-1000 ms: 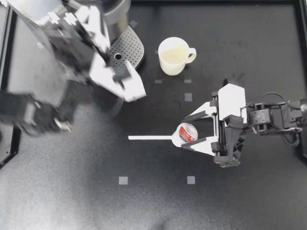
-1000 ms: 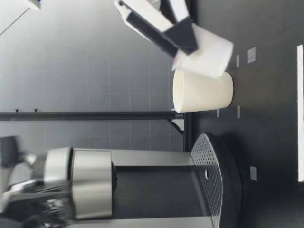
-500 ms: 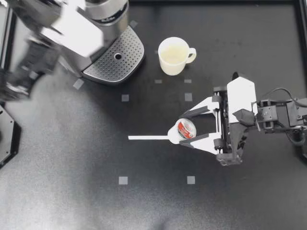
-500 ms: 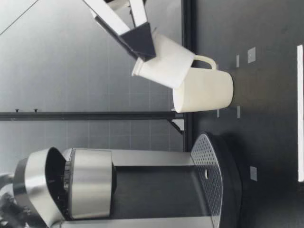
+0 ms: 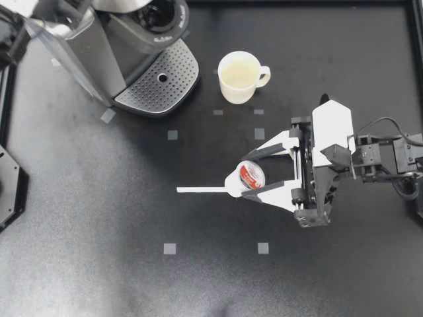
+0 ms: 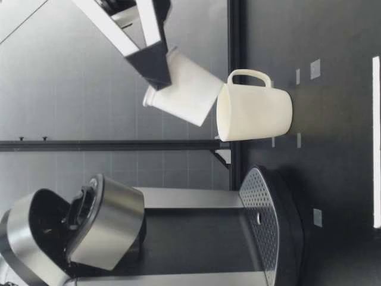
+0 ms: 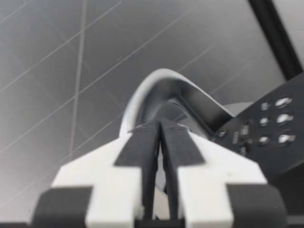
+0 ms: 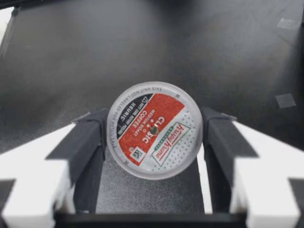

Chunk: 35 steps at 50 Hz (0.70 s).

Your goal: Place the coffee capsule inside the capsule container, then place the cup onto the center of the cup tray.

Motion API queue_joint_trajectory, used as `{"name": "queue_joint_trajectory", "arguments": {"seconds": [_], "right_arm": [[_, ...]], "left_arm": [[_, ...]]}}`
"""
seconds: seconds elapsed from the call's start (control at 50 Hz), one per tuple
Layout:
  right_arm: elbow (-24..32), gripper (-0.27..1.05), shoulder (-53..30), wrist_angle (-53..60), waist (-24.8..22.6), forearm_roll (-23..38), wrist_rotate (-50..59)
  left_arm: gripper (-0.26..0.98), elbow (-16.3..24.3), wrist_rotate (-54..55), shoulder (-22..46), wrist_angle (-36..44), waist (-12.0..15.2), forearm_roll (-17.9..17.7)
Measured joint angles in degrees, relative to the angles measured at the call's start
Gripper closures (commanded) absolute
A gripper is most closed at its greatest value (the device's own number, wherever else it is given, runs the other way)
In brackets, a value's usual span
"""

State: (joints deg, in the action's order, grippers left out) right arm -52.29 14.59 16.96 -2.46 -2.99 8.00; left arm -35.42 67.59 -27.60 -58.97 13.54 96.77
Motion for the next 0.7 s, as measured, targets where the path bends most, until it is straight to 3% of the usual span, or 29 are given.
{"name": "queue_joint_trajectory", "arguments": {"seconds": [0.16,0.44,0.7], "right_arm": [[0.0,0.23,0.0,0.1,0.0,0.0,0.1],[1.2,0.23,0.9,2.1,0.4,0.1,-1.2],[8.4,0.23,2.9,-0.6,8.1,0.4,-8.0]], "left_arm": [[0.59,-0.4,0.4,-0.2,1.1,1.8,0.0],[0.59,-1.1,3.5,-2.1,3.4,2.5,-0.2],[0.59,-2.2,12.5,-9.8,18.7,3.9,-0.2]]}}
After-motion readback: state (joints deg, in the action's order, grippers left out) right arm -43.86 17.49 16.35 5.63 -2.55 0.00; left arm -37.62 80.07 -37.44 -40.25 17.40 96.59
